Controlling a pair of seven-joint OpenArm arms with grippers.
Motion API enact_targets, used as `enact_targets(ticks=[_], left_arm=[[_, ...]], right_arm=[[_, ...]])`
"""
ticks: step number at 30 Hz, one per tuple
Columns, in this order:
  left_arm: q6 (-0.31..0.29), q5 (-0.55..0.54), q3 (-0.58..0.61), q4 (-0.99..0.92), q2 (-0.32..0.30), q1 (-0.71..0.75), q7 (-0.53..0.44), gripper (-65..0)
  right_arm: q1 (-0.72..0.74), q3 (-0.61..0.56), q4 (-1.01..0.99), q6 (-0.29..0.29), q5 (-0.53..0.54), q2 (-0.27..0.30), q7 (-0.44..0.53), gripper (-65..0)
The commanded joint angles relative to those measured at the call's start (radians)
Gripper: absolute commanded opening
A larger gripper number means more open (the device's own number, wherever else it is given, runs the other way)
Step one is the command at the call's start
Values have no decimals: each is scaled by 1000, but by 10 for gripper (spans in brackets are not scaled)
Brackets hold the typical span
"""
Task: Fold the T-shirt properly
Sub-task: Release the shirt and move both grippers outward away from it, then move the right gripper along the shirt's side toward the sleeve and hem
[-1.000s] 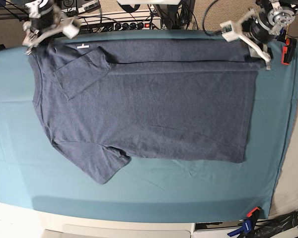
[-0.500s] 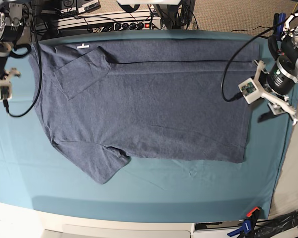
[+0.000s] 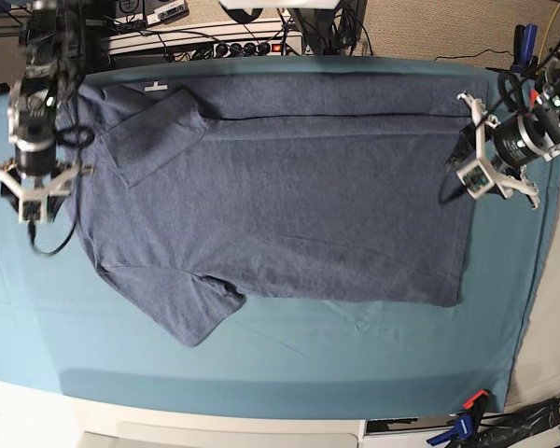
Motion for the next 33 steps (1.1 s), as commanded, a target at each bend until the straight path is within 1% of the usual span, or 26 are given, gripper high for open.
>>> enact_targets(ticks=[1, 5, 7, 14, 17, 20, 24, 27, 29, 30, 31, 33], left_arm=[[-1, -22, -13, 4, -15, -21, -19, -382], [0, -78, -13, -1, -12, -46, -9, -382], [-5, -106, -13, -1, -21, -45, -3, -382], [-7, -108, -13, -1, -25, -42, -3, -382], [-7, -108, -13, -1, -25, -42, -3, -382], [-11, -107, -13, -1, -24, -42, -3, -382], [-11, -108, -13, -1, -18, -43, -5, -382], [-11, -108, -13, -1, -3, -43, -10, -382], [-11, -107, -13, -1, 12, -43, -11, -382], [-11, -107, -13, -1, 18, -43, -11, -382], [-11, -106, -13, -1, 21, -43, -11, -382], [-11, -86, -13, -1, 22, -43, -11, -382]], right_arm=[[30, 10, -20, -12, 22, 19, 22, -390], [109, 11, -124, -12, 143, 28, 22, -390], [134, 14, -144, -11, 179, 31, 24, -390], [220, 45, -144, -9, 281, 23, 10, -390], [258, 68, -144, -9, 320, 6, 8, -390], [289, 100, -146, -9, 331, -25, 2, -390], [304, 161, -169, -10, 332, -99, 7, -390], [328, 227, -220, -10, 385, -153, 7, -390], [355, 270, -269, -8, 429, -177, -2, -390], [372, 286, -298, 5, 457, -183, -13, -390], [388, 299, -328, 35, 480, -185, -30, -390], [422, 307, -391, 146, 537, -183, -71, -390]])
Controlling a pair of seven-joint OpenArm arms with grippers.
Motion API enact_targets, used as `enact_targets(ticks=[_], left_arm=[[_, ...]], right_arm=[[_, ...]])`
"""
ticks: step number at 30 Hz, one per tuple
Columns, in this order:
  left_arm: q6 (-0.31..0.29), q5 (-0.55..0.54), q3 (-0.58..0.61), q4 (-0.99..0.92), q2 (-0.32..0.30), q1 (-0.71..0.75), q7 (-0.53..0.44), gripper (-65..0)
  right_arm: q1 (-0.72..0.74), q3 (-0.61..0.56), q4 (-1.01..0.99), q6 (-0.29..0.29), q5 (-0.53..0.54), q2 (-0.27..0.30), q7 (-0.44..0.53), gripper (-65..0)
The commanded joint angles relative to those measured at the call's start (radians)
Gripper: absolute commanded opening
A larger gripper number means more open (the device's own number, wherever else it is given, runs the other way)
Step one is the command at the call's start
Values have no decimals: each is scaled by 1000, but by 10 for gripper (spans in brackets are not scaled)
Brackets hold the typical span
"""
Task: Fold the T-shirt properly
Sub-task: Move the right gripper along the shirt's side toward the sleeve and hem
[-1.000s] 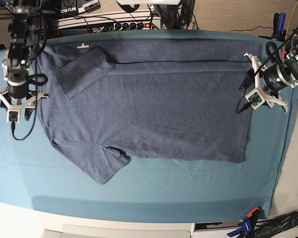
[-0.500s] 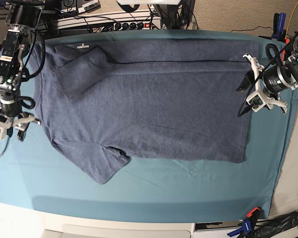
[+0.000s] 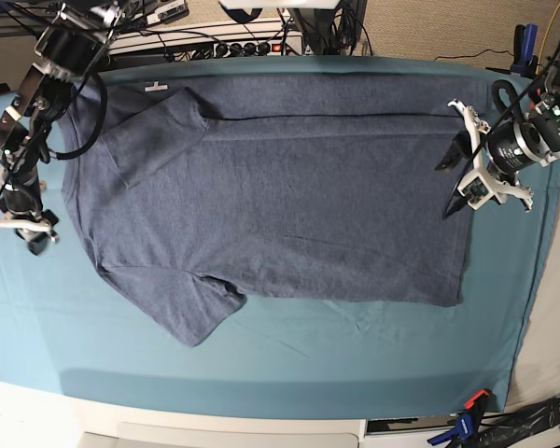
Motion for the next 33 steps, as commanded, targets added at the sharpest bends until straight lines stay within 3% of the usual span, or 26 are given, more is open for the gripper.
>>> enact_targets(ticks=[1, 4, 6, 9, 13, 17, 27, 33], left_arm=[[4, 7, -12, 11, -19, -8, -23, -382], [4, 14, -12, 11, -19, -8, -23, -382], [4, 14, -12, 11, -19, -8, -22, -382], [4, 14, -12, 8, -19, -8, -23, -382], [4, 14, -12, -5, -19, -8, -24, -382], [4, 37, -12, -17, -13, -8, -25, -382], [4, 48, -12, -21, 70, -8, -25, -382], [4, 48, -12, -22, 105, -8, -26, -382]], right_arm=[[35, -1, -10, 57, 48, 21, 4, -390], [103, -3, -99, 270, 208, 37, -98, -390], [157, -8, -158, 383, 325, 59, -187, -390], [239, -33, -248, 471, 422, 108, -269, -390], [327, -62, -332, 479, 419, 177, -259, -390], [346, -61, -343, 480, 286, 212, -137, -390], [346, -60, -343, 477, 71, 212, -53, -390], [356, -62, -343, 501, 61, 211, -145, -390]])
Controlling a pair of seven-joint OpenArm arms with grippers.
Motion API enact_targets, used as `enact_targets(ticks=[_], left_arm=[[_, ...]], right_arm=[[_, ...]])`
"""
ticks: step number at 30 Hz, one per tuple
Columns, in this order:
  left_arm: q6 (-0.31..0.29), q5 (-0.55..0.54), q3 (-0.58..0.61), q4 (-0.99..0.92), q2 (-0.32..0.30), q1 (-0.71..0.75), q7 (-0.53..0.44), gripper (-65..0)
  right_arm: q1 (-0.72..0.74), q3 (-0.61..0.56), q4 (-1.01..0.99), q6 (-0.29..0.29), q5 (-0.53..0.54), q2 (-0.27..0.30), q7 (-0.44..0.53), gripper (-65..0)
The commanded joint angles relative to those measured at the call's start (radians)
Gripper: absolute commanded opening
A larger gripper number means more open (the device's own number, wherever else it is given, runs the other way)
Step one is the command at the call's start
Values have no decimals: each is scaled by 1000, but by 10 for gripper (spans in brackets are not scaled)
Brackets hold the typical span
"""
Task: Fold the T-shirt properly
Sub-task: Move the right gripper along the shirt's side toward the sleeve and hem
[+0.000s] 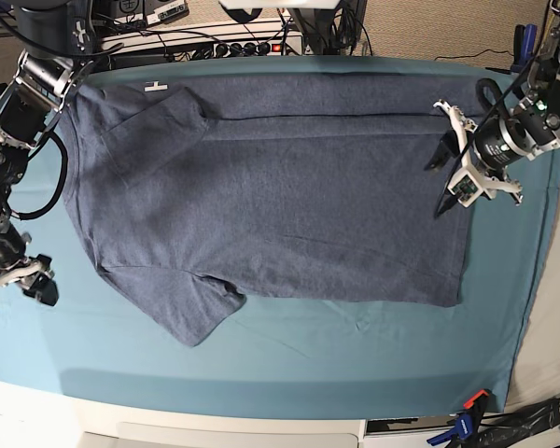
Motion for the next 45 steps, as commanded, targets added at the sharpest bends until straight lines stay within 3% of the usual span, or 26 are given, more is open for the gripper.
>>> enact_targets(ticks=[1, 6, 12, 17, 22, 28, 41, 45], left_arm=[[3, -6, -12, 11, -15, -8, -21, -382], [3, -6, -12, 10, -15, -8, -21, -382], [3, -6, -12, 10, -15, -8, -21, -382], [3, -6, -12, -5, -15, -8, -21, -382], [3, -6, -12, -26, -15, -8, -21, -382], [-2, -8, -12, -26, -15, -8, -26, -382], [-15, -11, -12, -26, -15, -10, -25, -382], [-15, -11, -12, -26, -15, -10, -25, -382]], right_arm=[[39, -2, 14, 10, 18, 26, 18, -390], [89, -60, 13, 43, 10, 31, -6, -390], [187, -224, 11, 45, -74, 28, 4, -391], [267, -326, -72, 9, -180, 24, 110, -391], [390, -312, -352, -4, -196, 23, 194, -434], [491, -257, -615, 2, -200, 23, 229, -436], [440, -257, -721, -47, -393, 23, 250, -436], [423, -257, -721, -92, -470, 23, 275, -436]])
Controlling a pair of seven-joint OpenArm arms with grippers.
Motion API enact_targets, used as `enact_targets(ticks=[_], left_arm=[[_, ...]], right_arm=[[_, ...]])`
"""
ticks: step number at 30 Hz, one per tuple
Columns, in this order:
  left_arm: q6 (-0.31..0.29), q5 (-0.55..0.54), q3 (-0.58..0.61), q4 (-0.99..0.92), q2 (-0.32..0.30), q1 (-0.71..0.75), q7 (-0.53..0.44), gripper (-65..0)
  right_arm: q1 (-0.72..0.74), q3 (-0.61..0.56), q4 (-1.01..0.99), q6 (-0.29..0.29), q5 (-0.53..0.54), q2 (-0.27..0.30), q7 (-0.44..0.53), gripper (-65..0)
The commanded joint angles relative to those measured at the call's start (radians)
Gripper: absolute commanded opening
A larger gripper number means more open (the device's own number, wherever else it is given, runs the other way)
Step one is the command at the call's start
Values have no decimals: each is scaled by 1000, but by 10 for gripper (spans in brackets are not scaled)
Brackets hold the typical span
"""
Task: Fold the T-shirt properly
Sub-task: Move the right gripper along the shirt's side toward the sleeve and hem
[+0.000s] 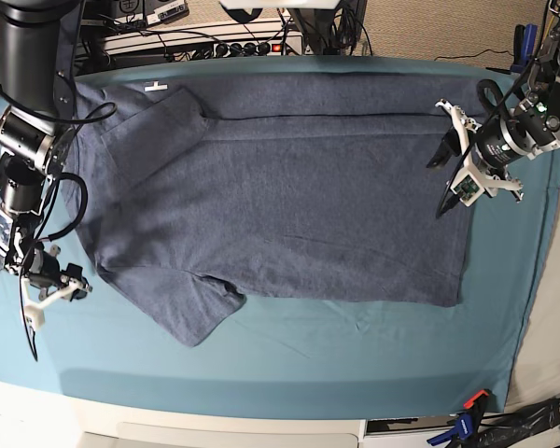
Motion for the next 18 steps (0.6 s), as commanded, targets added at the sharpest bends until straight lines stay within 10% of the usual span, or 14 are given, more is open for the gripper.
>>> enact_targets(ticks=[1, 18], left_arm=[[0, -8, -12, 13, -17, -8, -22, -382], [0, -7, -12, 13, -17, -7, -14, -382]], right_arm=[[30, 3, 13, -3, 0, 14, 24, -436], [-11, 3, 13, 53, 6, -23, 86, -436]])
